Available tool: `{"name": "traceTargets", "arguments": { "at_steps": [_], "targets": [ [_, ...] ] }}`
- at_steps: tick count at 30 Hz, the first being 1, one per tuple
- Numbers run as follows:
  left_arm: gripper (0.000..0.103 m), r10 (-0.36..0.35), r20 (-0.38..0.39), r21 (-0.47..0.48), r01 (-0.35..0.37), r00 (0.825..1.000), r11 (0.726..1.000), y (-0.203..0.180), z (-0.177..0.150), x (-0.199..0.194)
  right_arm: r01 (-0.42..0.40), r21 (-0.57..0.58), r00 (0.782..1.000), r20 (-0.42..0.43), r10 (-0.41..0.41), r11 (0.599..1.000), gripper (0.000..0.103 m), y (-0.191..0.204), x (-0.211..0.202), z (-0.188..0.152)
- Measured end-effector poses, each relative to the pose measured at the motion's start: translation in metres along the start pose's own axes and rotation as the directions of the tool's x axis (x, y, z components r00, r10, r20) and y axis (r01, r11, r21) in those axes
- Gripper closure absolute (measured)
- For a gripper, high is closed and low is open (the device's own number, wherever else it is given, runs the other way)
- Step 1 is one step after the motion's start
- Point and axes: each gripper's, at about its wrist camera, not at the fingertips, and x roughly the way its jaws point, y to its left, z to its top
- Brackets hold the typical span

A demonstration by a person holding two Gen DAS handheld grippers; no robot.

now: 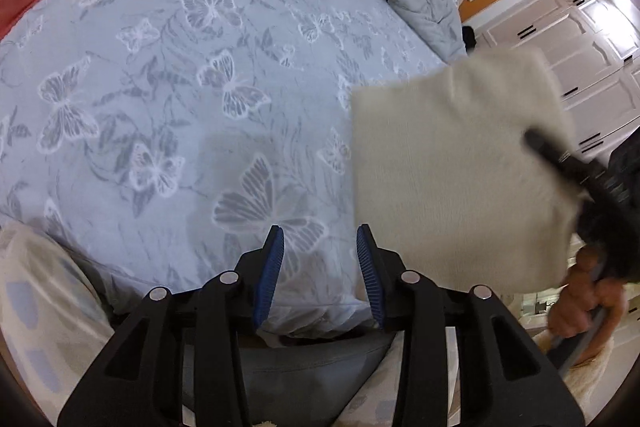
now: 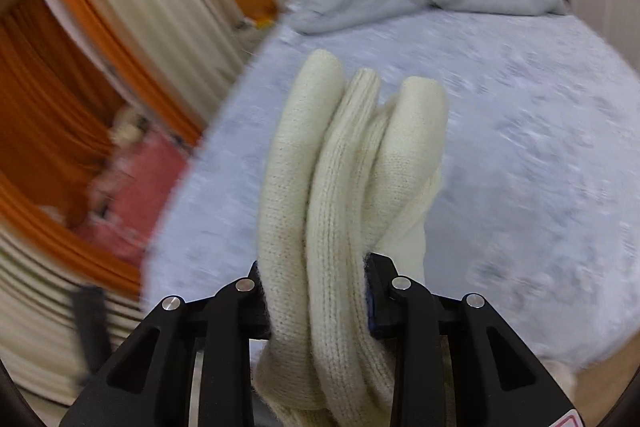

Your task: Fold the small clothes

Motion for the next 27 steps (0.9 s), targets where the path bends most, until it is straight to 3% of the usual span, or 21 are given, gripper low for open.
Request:
{"name": "traceTargets", "arguments": {
  "at_steps": [1,3,4,6,7,9,10,11,15,17,20,23,25,26,27],
  "targets": [
    [0.061,-0.004,0.014,0.002,0.004,1.000,1.000,0.001,0.004,-0.007,-0.065,0.038,0.998,0.015,0.065,0.997,0.075,0.000,-0.004,0.008],
    [0.037,-0.028,0.052,-0.005,0.028,0.998,1.000,0.003,0.014,-0.021,-0.190,0.137,0.981,0.050,0.185,0.972,0.075,-0.014,-0.006,0.021],
    [0.031,-0.049,0.077,-0.011,0.050,0.996,0.999,0.003,0.021,-0.028,-0.228,0.167,0.973,0.061,0.221,0.959,0.074,-0.027,0.002,0.025],
    [0.012,-0.064,0.116,-0.014,0.066,0.991,0.998,0.005,0.033,-0.035,-0.225,0.231,0.974,0.063,0.217,0.946,0.069,-0.063,0.027,0.022],
    [0.012,-0.054,0.131,-0.008,0.055,0.990,0.998,0.004,0.041,-0.034,-0.210,0.239,0.978,0.052,0.203,0.948,0.061,-0.076,0.041,0.018],
    [0.011,-0.033,0.121,0.018,0.031,0.992,0.999,0.005,0.053,-0.017,-0.041,0.232,0.999,-0.020,0.046,0.972,0.054,-0.122,0.087,0.001],
    [0.010,-0.020,0.112,0.020,0.018,0.993,1.000,0.007,0.056,-0.006,0.084,0.242,0.995,-0.075,-0.068,0.967,0.051,-0.140,0.103,-0.009],
    [0.010,0.005,0.091,0.022,-0.007,0.996,1.000,0.011,0.061,0.013,0.147,0.291,0.986,-0.120,-0.116,0.945,0.051,-0.163,0.117,-0.023],
    [0.010,0.078,-0.001,-0.016,-0.078,0.997,0.997,0.031,0.068,0.074,0.070,0.342,0.993,-0.113,-0.033,0.937,0.049,-0.180,0.125,-0.043],
    [0.010,0.072,-0.042,-0.034,-0.074,0.997,0.997,0.037,0.070,0.102,0.084,0.286,0.989,-0.138,-0.046,0.955,0.032,-0.177,0.136,-0.042],
    [0.010,0.114,-0.087,-0.048,-0.119,0.990,0.992,0.043,0.076,0.140,0.100,0.238,0.980,-0.190,-0.055,0.966,0.026,-0.178,0.160,-0.043],
    [0.010,0.132,-0.140,-0.084,-0.145,0.981,0.986,0.054,0.080,0.174,0.137,0.239,0.958,-0.279,-0.068,0.961,0.024,-0.188,0.200,-0.048],
    [0.008,0.075,-0.163,-0.156,-0.101,0.984,0.983,0.065,0.080,0.186,0.121,0.262,0.949,-0.314,-0.034,0.957,0.024,-0.195,0.220,-0.055],
    [0.010,0.049,-0.171,-0.190,-0.082,0.984,0.978,0.071,0.081,0.190,0.088,0.300,0.949,-0.316,0.012,0.950,0.033,-0.197,0.227,-0.058],
    [0.017,0.027,-0.173,-0.216,-0.065,0.984,0.974,0.075,0.083,0.193,0.070,0.317,0.955,-0.295,0.028,0.946,0.043,-0.195,0.228,-0.058]
  ]
}}
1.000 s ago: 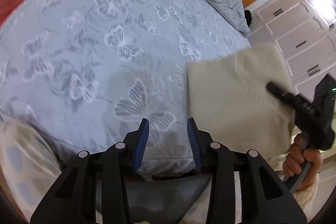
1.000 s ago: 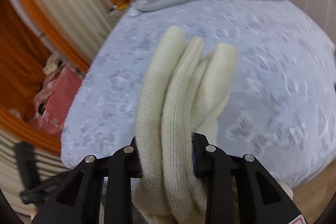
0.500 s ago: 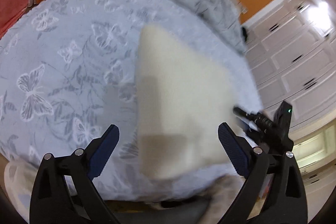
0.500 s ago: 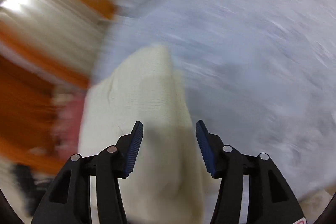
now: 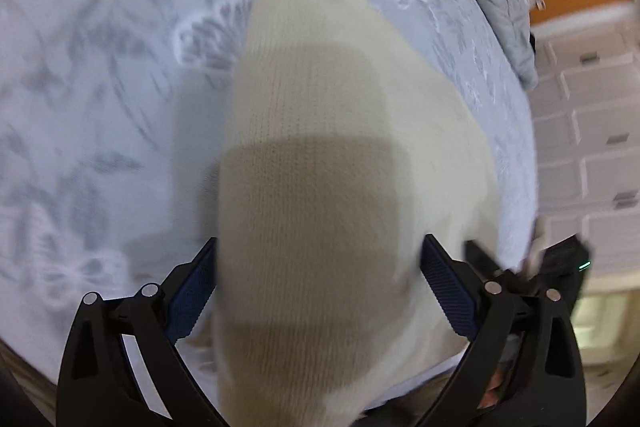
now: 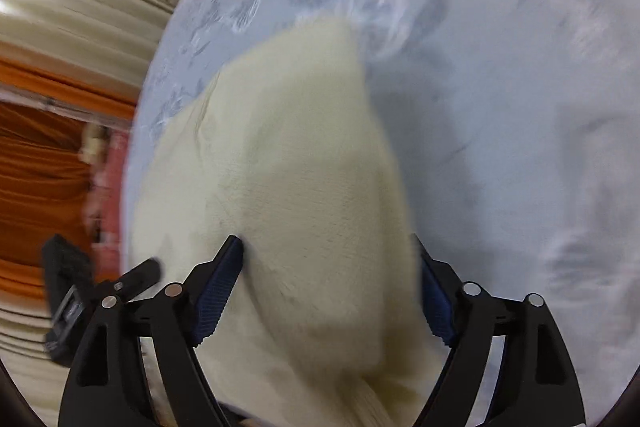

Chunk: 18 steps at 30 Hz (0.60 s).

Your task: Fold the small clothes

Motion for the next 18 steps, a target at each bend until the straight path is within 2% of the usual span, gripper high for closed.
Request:
{"name": "traceTargets", "arguments": {
  "at_steps": [1,2,3,4,6,9,10,11,13,14,15,16,17,18],
  "targets": [
    [0.022,-0.003,0.002,-0.003,0.003,1.000,1.000,-0.001,0.001,-0.001,-0.012,-0.012,1.000,0.023,0.012,1.000,0.060,0.007,-0.005,0.001],
    [0.030,0.005,0.007,0.012,-0.005,1.000,1.000,-0.005,0.002,-0.003,-0.025,-0.036,0.998,0.059,0.027,0.999,0.066,0.017,-0.016,0.001],
    [0.039,0.014,0.021,0.038,-0.015,1.000,0.999,-0.012,0.002,-0.008,-0.043,-0.059,0.995,0.085,0.048,0.997,0.068,0.026,-0.024,0.000],
    [0.043,0.014,0.038,0.083,-0.017,0.999,0.996,-0.023,0.002,-0.017,-0.066,-0.108,0.988,0.134,0.080,0.992,0.070,0.043,-0.040,0.000],
    [0.047,-0.007,0.080,0.150,-0.005,0.997,0.989,-0.039,0.006,-0.037,-0.066,-0.185,0.970,0.218,0.107,0.980,0.071,0.071,-0.067,0.000],
    [0.046,-0.115,0.154,0.214,0.080,0.981,0.974,-0.059,0.017,-0.077,-0.109,-0.245,0.931,0.314,0.185,0.963,0.070,0.090,-0.102,0.005],
    [0.045,-0.129,0.190,0.257,0.078,0.973,0.963,-0.069,0.020,-0.090,-0.116,-0.238,0.928,0.320,0.191,0.964,0.067,0.088,-0.105,0.009],
    [0.038,-0.122,0.211,0.283,0.059,0.970,0.957,-0.075,0.023,-0.094,-0.106,-0.222,0.934,0.311,0.174,0.969,0.061,0.080,-0.097,0.017],
    [0.030,-0.046,0.236,0.320,-0.033,0.971,0.947,-0.082,0.029,-0.085,-0.028,-0.179,0.953,0.293,0.080,0.983,0.049,0.059,-0.075,0.025],
    [0.029,0.026,0.237,0.323,-0.104,0.971,0.941,-0.080,0.032,-0.071,0.064,-0.122,0.962,0.272,-0.029,0.991,0.052,0.041,-0.059,0.029],
    [0.034,0.109,0.223,0.308,-0.176,0.969,0.935,-0.073,0.034,-0.055,0.139,-0.063,0.960,0.255,-0.119,0.988,0.057,0.029,-0.052,0.032],
    [0.036,0.160,0.211,0.286,-0.217,0.964,0.933,-0.067,0.033,-0.047,0.139,-0.029,0.960,0.247,-0.128,0.990,0.074,0.023,-0.052,0.031],
    [0.037,0.171,0.191,0.263,-0.219,0.966,0.940,-0.058,0.031,-0.044,0.045,-0.032,0.961,0.273,-0.034,0.998,0.084,0.023,-0.063,0.025],
    [0.035,0.159,0.187,0.249,-0.203,0.969,0.947,-0.056,0.031,-0.045,0.009,-0.058,0.955,0.295,0.009,0.998,0.086,0.029,-0.073,0.019]
  ]
}}
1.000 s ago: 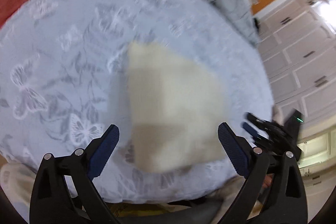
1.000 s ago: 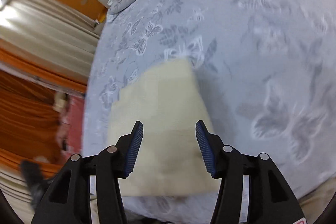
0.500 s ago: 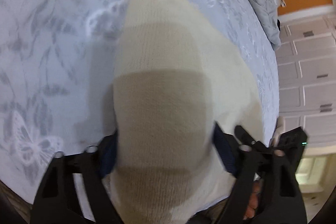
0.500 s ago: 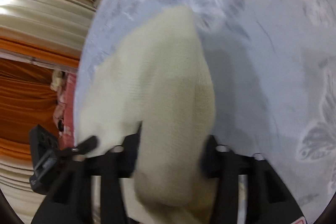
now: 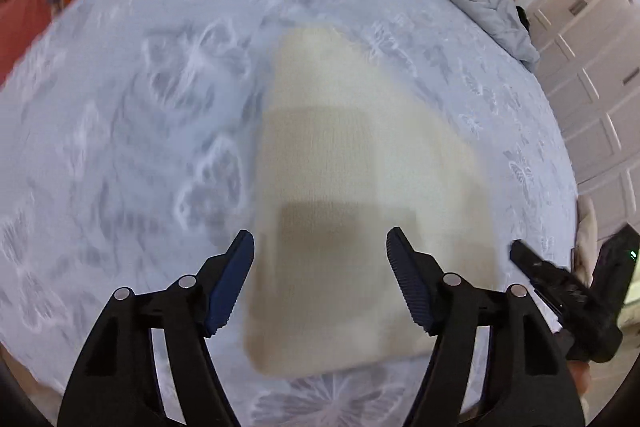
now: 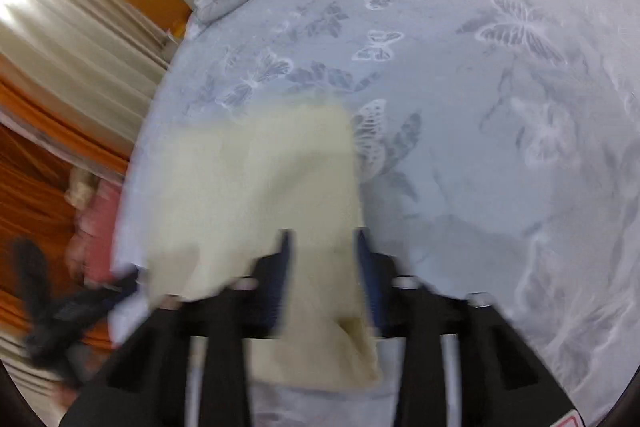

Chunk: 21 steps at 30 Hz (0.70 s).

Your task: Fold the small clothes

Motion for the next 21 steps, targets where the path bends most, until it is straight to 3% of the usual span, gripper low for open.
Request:
{"name": "traceTargets", "arguments": {
  "at_steps": [1,4,6,8,10,12,13,14,15,16,18,19,21],
  "targets": [
    [0.035,-0.019,0.032,-0.018,0.019,0.999,1.000,0.005,-0.006,-0.008,-0.009,-0.034,1.000,0.007,0.010,0.999,0.086,0.011,-0.007,-0.002],
    [0.035,0.046,0.067,0.003,-0.046,0.997,0.999,0.007,-0.018,-0.017,-0.019,-0.150,0.999,-0.050,0.011,0.989,0.086,0.043,0.002,-0.013],
    [0.035,0.076,0.051,0.019,-0.077,0.996,0.997,0.003,-0.019,-0.008,0.087,-0.240,0.989,-0.098,-0.113,0.967,0.086,0.046,0.036,-0.023],
    [0.031,0.096,0.035,0.017,-0.096,0.995,0.995,0.003,-0.020,0.000,0.167,-0.260,0.967,-0.145,-0.209,0.951,0.098,0.032,0.066,-0.031],
    [0.029,0.098,0.031,0.021,-0.098,0.995,0.995,0.003,-0.019,0.001,0.156,-0.227,0.973,-0.132,-0.189,0.961,0.098,0.030,0.062,-0.027],
    [0.029,0.110,0.035,0.029,-0.111,0.993,0.993,0.002,-0.018,-0.001,0.133,-0.191,0.983,-0.098,-0.154,0.973,0.087,0.036,0.041,-0.022],
    [0.029,0.113,0.032,0.035,-0.114,0.993,0.993,0.002,-0.018,-0.001,0.141,-0.188,0.986,-0.067,-0.155,0.972,0.073,0.037,0.030,-0.022],
    [0.029,0.113,0.030,0.039,-0.115,0.993,0.993,0.002,-0.018,-0.001,0.166,-0.180,0.984,-0.034,-0.175,0.969,0.050,0.033,0.019,-0.023],
    [0.029,0.112,0.032,0.040,-0.114,0.993,0.993,0.002,-0.018,-0.001,0.186,-0.173,0.981,-0.016,-0.192,0.967,0.043,0.029,0.014,-0.027],
    [0.029,0.111,0.032,0.037,-0.113,0.993,0.993,0.003,-0.018,0.001,0.194,-0.170,0.980,-0.016,-0.200,0.966,0.041,0.024,0.013,-0.032],
    [0.028,0.110,0.030,0.034,-0.111,0.993,0.993,0.003,-0.018,0.001,0.211,-0.156,0.968,-0.104,-0.229,0.965,0.044,0.010,0.032,-0.038],
    [0.028,0.111,0.030,0.032,-0.112,0.993,0.993,0.003,-0.018,0.000,0.198,-0.140,0.965,-0.145,-0.218,0.970,0.054,0.004,0.040,-0.040],
    [0.028,0.114,0.029,0.036,-0.115,0.993,0.993,0.003,-0.018,0.001,0.180,-0.156,0.970,-0.139,-0.202,0.971,0.069,0.003,0.044,-0.043]
  ]
}}
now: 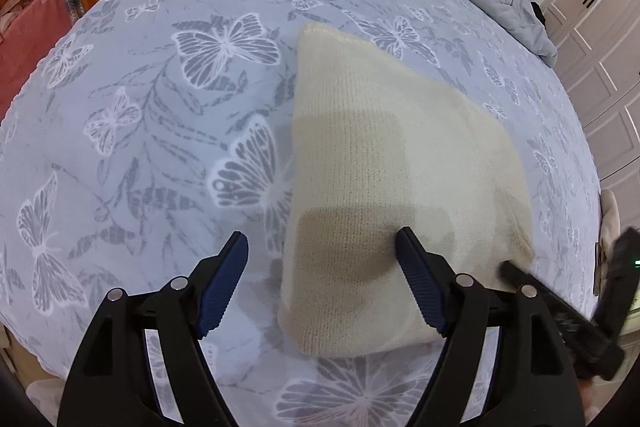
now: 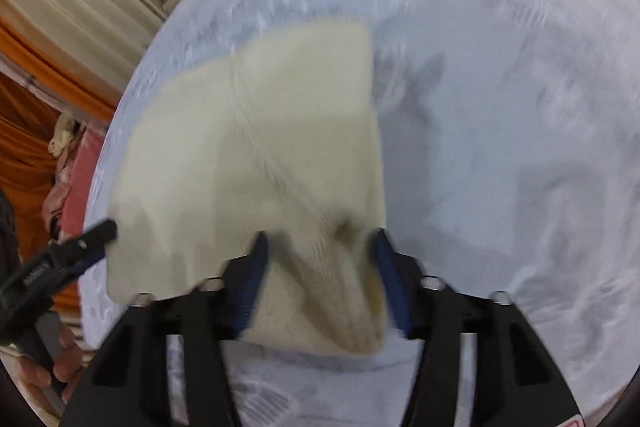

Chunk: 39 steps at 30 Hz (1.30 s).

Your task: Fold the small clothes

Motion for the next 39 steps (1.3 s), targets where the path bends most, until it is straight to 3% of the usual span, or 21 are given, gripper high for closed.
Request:
{"name": "traceTargets", "arguments": {
  "at_steps": [1,6,9,11,14,18,20,21,24,28,29,30,31,32,36,37,39],
  "targets": [
    [0.028,0.001,0.000,0.002,-0.001,1.000,1.000,-0.001,0.000,0.000,-0.017,-0.010,1.000,0.001,0.017,1.000,0.085,0.003,-0.003,0.003],
    [0.028,0.016,0.015,0.016,-0.016,1.000,1.000,-0.003,0.003,-0.003,-0.032,-0.093,0.987,0.156,0.046,0.995,0.089,0.026,-0.060,0.023],
    [0.028,0.018,0.014,0.026,-0.018,1.000,1.000,-0.006,0.004,0.000,0.020,-0.082,0.994,0.104,-0.011,0.996,0.088,0.013,-0.034,0.028],
    [0.025,0.017,0.002,0.034,-0.017,1.000,0.999,-0.009,0.003,0.005,0.061,-0.052,0.998,-0.018,-0.062,0.997,0.081,-0.009,0.010,0.020],
    [0.022,0.037,0.006,0.042,-0.037,0.999,0.998,-0.012,-0.002,0.010,0.000,0.021,1.000,0.022,0.000,1.000,0.079,-0.017,-0.010,0.019],
    [0.022,0.035,0.010,0.030,-0.036,0.999,0.999,-0.008,-0.004,0.002,0.006,0.013,0.996,0.084,-0.007,1.000,0.072,-0.011,-0.047,0.017],
    [0.022,0.007,0.014,0.028,-0.008,1.000,1.000,-0.005,-0.012,-0.012,-0.014,0.008,0.998,0.067,0.014,1.000,0.069,-0.014,-0.055,0.007],
    [0.016,-0.006,0.021,0.035,0.005,1.000,0.999,-0.004,-0.016,-0.018,-0.023,0.013,0.999,0.045,0.023,1.000,0.066,-0.016,-0.052,0.004],
    [0.012,-0.010,0.041,0.098,0.006,0.999,0.995,0.004,-0.046,-0.037,-0.041,0.029,0.999,-0.005,0.041,0.999,0.057,-0.024,-0.041,-0.009],
    [0.013,0.100,-0.019,0.204,-0.094,0.995,0.975,0.011,-0.078,-0.014,-0.035,0.071,0.999,-0.020,0.036,0.997,0.049,-0.022,-0.024,-0.014],
    [0.020,0.102,-0.015,0.205,-0.096,0.995,0.974,0.011,-0.078,-0.009,-0.030,0.075,0.999,-0.021,0.031,0.997,0.049,-0.019,-0.021,-0.011],
    [0.028,0.098,-0.006,0.191,-0.095,0.995,0.977,0.012,-0.074,-0.006,-0.028,0.076,0.999,-0.021,0.029,0.997,0.052,-0.017,-0.020,-0.008],
    [0.030,0.091,-0.001,0.175,-0.090,0.996,0.980,0.012,-0.069,-0.004,-0.041,0.074,0.999,-0.010,0.042,0.996,0.077,-0.015,-0.022,-0.005],
    [0.034,0.085,0.010,0.155,-0.086,0.996,0.984,0.012,-0.062,-0.002,-0.068,0.065,0.998,-0.004,0.068,0.996,0.092,-0.010,-0.025,0.000],
    [0.046,0.130,0.019,0.142,-0.131,0.991,0.981,0.011,-0.043,0.007,-0.075,0.019,0.993,0.097,0.073,0.997,0.093,0.002,-0.058,0.010],
    [0.045,0.155,0.026,0.135,-0.158,0.988,0.978,0.014,-0.042,0.008,-0.065,0.013,0.994,0.090,0.063,0.998,0.094,-0.001,-0.056,0.008],
    [0.041,0.177,-0.002,0.115,-0.176,0.984,0.978,0.020,-0.046,0.016,0.002,0.020,1.000,-0.024,-0.001,1.000,0.094,-0.016,-0.022,-0.004]
  ]
}}
